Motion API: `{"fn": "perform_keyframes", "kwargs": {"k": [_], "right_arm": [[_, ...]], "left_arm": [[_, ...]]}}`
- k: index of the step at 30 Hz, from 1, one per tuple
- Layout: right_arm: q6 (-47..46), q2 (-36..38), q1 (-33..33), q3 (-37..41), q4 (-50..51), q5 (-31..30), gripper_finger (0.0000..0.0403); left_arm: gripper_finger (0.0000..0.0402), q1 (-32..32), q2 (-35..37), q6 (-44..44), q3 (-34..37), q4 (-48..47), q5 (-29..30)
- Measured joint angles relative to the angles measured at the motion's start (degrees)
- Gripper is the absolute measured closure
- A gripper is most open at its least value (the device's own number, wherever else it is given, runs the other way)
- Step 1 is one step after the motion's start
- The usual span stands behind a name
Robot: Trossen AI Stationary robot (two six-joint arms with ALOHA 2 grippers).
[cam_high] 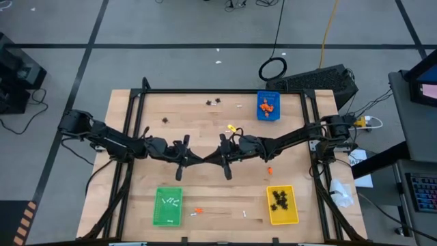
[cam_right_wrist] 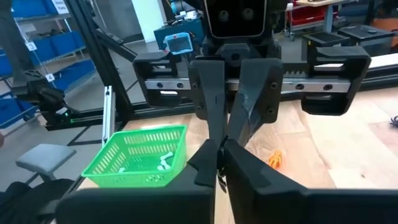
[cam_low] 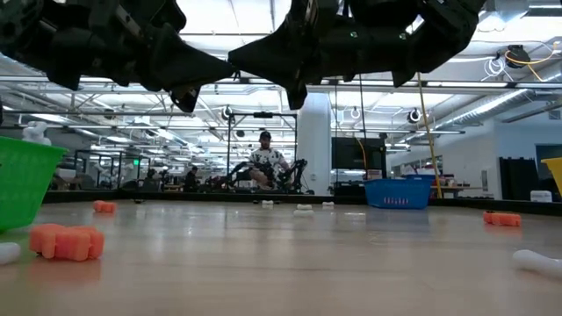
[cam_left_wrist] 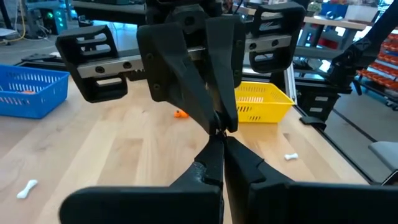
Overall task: Sort Halloween decoration
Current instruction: Put the black spider toy into the yellow bin
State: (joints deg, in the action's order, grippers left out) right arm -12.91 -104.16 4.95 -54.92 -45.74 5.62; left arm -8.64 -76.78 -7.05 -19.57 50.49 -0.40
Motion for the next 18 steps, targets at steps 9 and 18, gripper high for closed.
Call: {"fn": "perform_keyframes", "kwargs": {"k": [9, 18], "right_arm": [[0.3, 1.1, 0.0, 0.0, 2.4, 0.1, 0.0399], [0.7, 7.1, 2.5, 0.0, 14.4, -0.9, 0.0402]], "left_arm": [[0.0401, 0.0, -0.1, -0.1, 0.1, 1.1, 0.5], [0.0374, 0.1, 0.0, -0.1, -0.1, 1.9, 1.1]]}}
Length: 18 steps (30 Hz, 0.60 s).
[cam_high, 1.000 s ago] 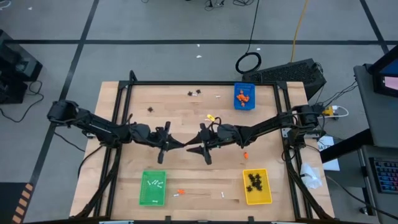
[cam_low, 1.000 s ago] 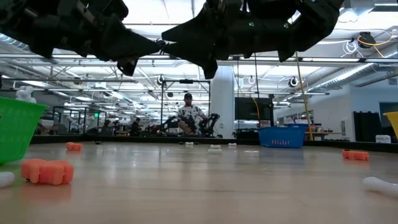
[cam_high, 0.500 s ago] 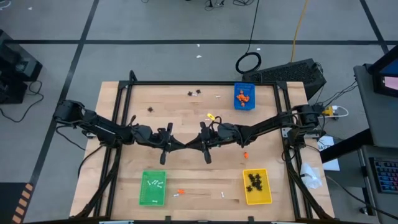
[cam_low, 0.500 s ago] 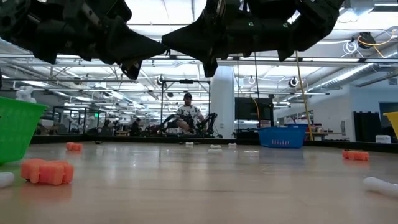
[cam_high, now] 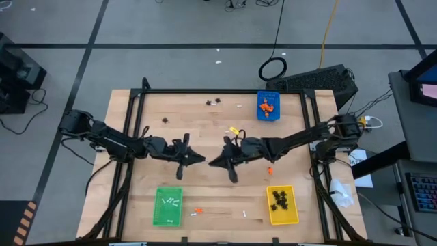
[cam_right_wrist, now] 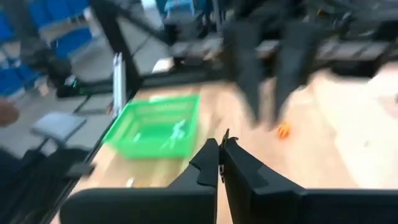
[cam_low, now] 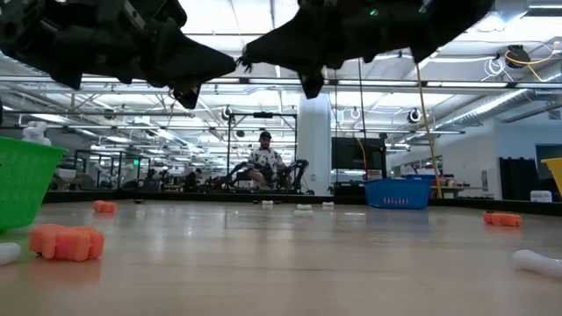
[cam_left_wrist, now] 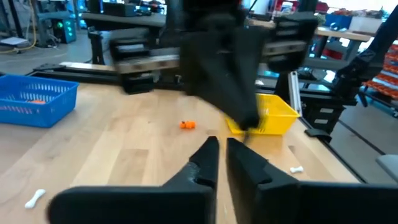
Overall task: Sort Halloween decoration
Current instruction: Put the black spider toy into the yellow bin
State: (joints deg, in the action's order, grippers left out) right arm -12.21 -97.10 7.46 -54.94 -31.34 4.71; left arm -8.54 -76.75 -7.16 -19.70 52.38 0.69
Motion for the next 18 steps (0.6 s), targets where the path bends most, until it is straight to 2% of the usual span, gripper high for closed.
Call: {"fn": "perform_keyframes", "kwargs": {"k": [9, 13, 18], "right_arm": [[-6.2, 9.4, 8.2, 0.0, 18.9, -4.8, 0.0402], [-14.6, 14.2, 13.4, 0.0, 29.6, -4.6, 0.0402], [-29.2, 19.5, 20.5, 0.0, 41.8, -4.8, 0.0402]], "left_arm": [[0.0284, 0.0, 0.0, 1.7, 0.0, -0.9, 0.0], [0.0278, 0.6, 0.0, 2.0, 0.0, -1.1, 0.0], [0.0289, 2.4, 0.0, 1.9, 0.0, -1.1, 0.0]]}}
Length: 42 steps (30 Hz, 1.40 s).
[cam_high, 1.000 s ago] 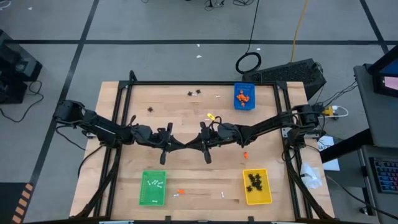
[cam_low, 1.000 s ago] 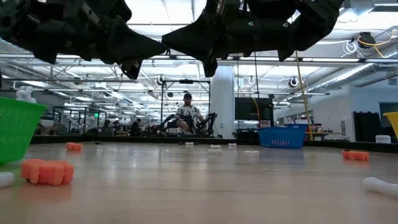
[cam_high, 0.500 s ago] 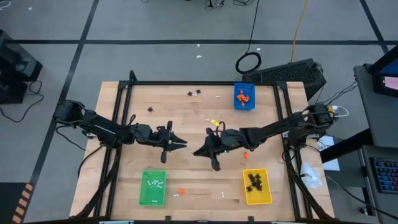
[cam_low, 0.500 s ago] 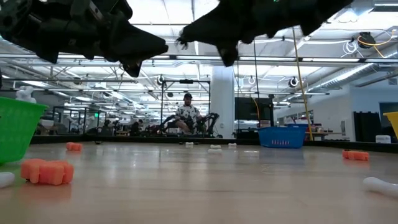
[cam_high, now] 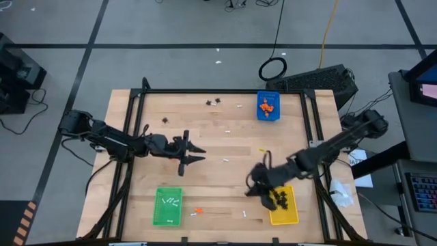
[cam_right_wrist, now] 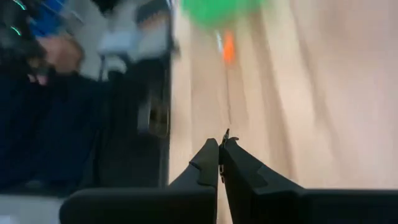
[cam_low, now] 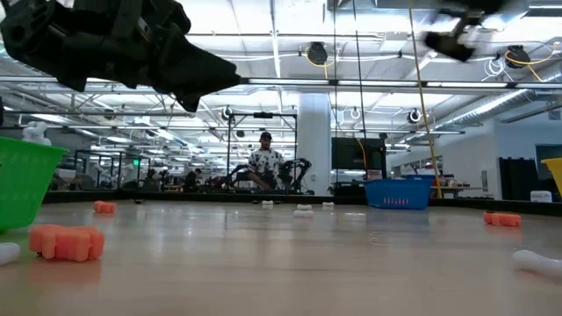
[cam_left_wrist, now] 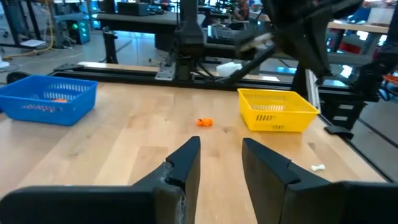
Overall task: Sort Halloween decoration
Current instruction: Put the black spider toy into the yellow bin, then put the white bone toy into the green bin
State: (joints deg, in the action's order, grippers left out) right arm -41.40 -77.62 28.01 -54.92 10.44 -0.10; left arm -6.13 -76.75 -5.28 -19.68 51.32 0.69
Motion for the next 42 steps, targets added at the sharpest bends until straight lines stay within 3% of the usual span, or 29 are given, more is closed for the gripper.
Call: {"fn": "perform_keyframes", "kwargs": {"k": [7, 11, 22, 27, 33, 37, 42], "right_arm": [[-31.9, 0.5, 6.8, 0.0, 25.9, 0.6, 0.0402], [-38.5, -2.5, 7.4, 0.1, 35.5, 4.8, 0.0402], [-31.8, -10.4, 5.4, 0.1, 35.5, 8.9, 0.0385], [-31.5, -10.1, 4.6, 0.1, 35.3, 9.1, 0.0335], [-31.8, -7.5, 4.2, -4.3, 38.7, 13.1, 0.0271], [-25.2, -6.5, 2.5, -10.2, 41.2, 4.4, 0.0254], [-13.5, -6.6, -3.0, -13.0, 36.7, -7.2, 0.0256]], "left_arm": [[0.0303, 1.6, 0.0, 0.1, 0.1, -1.7, -0.1], [0.0306, 2.4, 0.0, 0.1, 0.1, -1.7, -0.2], [0.0307, 3.2, 0.0, 0.1, 0.1, -1.6, -0.2], [0.0315, 3.2, 0.0, -0.3, 2.7, 2.9, 1.8], [0.0363, 4.2, 0.3, 1.6, 6.6, 5.7, 0.2], [0.0396, 5.6, 0.3, 2.6, 8.5, 7.1, -0.5], [0.0394, 7.1, 0.3, 2.7, 9.3, 7.7, -0.5]]}}
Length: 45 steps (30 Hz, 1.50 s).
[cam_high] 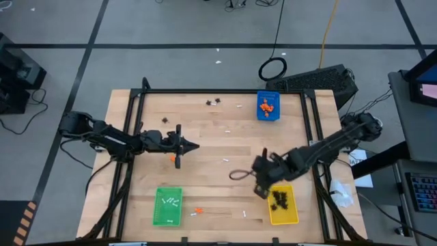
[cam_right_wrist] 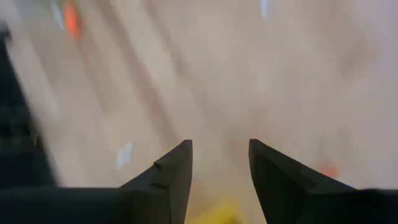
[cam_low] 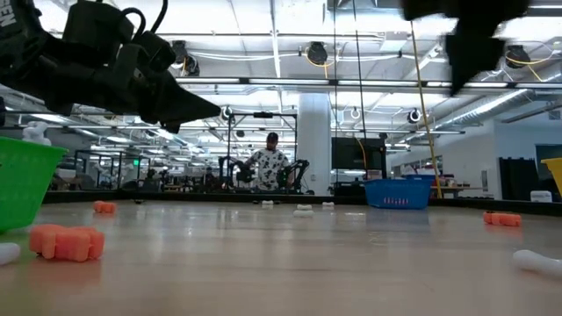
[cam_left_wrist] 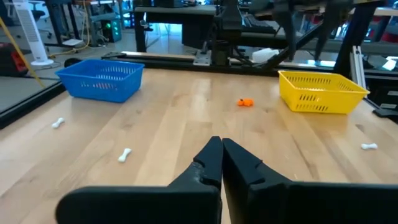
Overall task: Sort Halloween decoration
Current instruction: Put the white bone toy into the green bin
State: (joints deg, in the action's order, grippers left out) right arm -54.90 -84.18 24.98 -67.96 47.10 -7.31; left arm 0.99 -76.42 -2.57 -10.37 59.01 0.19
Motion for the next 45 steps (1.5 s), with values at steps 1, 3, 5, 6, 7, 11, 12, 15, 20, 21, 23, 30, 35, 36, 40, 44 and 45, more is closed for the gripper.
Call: {"fn": "perform_keyframes", "kwargs": {"k": [1, 3, 5, 6, 7, 11, 12, 15, 20, 21, 23, 30, 35, 36, 40, 44, 45], "right_arm": [[2.8, 0.0, -1.2, 0.3, -2.6, -2.5, 0.0257], [8.6, -0.5, -3.4, 1.2, -8.4, -5.9, 0.0258], [14.3, -1.9, -5.3, 1.5, -13.4, -7.3, 0.0258], [16.5, -2.8, -6.0, 1.5, -15.3, -7.7, 0.0258], [18.5, -3.9, -6.6, 1.5, -17.0, -7.7, 0.0258], [22.9, -8.3, -8.9, 1.6, -21.6, -7.9, 0.0259], [23.4, -9.5, -9.5, 1.6, -22.8, -8.3, 0.0259], [25.2, -13.5, -10.9, 1.6, -26.5, -9.3, 0.0259], [26.7, -19.8, -12.8, 1.6, -30.5, -9.1, 0.0259], [26.7, -20.9, -13.2, 1.6, -30.7, -9.1, 0.0259], [26.7, -22.9, -14.1, 1.6, -30.7, -9.1, 0.0259], [27.4, -26.6, -16.2, 1.7, -33.5, -7.6, 0.0259], [27.1, -27.7, -17.1, 1.6, -34.3, -7.4, 0.0281], [26.7, -27.9, -17.2, 1.5, -34.5, -7.4, 0.0291], [25.8, -28.0, -17.5, 1.5, -34.7, -7.4, 0.0340], [27.1, -28.0, -17.6, 1.5, -35.1, -5.5, 0.0391], [27.6, -28.0, -17.5, 1.5, -35.3, -5.2, 0.0395]], "left_arm": [[0.0394, 0.2, 0.0, 0.0, 0.0, 0.1, 0.0], [0.0394, 0.2, 0.0, 0.1, 0.0, 0.0, 0.0], [0.0393, 0.2, 0.0, 0.2, 0.0, 0.0, 0.0], [0.0393, 0.2, 0.0, 0.3, 0.0, 0.0, 0.0], [0.0393, 0.2, 0.0, 0.3, 0.0, -0.1, 0.0], [0.0393, 0.2, 0.0, 0.4, 0.0, -1.0, 0.0], [0.0393, 0.2, 0.0, 0.4, 0.0, -1.2, 0.0], [0.0393, 0.2, 0.0, 0.5, 0.0, -1.3, 0.0], [0.0393, 0.2, 0.0, 0.5, 0.0, -1.3, 0.1], [0.0393, 0.2, 0.0, 0.5, 0.0, -1.3, 0.1], [0.0393, 0.2, 0.0, 0.5, 0.0, -1.3, 0.1], [0.0393, 0.2, 0.0, 0.5, 0.0, -1.4, 0.1], [0.0393, 0.2, 0.0, 0.5, 0.0, -1.5, 0.3], [0.0393, 0.2, 0.0, 0.5, 0.0, -1.5, 0.3], [0.0393, 0.2, -0.1, 0.4, 0.0, -1.6, 0.3], [0.0393, 0.2, -0.1, 0.0, 0.0, -2.1, 0.3], [0.0393, 0.2, -0.1, 0.0, 0.0, -2.4, 0.3]]}}
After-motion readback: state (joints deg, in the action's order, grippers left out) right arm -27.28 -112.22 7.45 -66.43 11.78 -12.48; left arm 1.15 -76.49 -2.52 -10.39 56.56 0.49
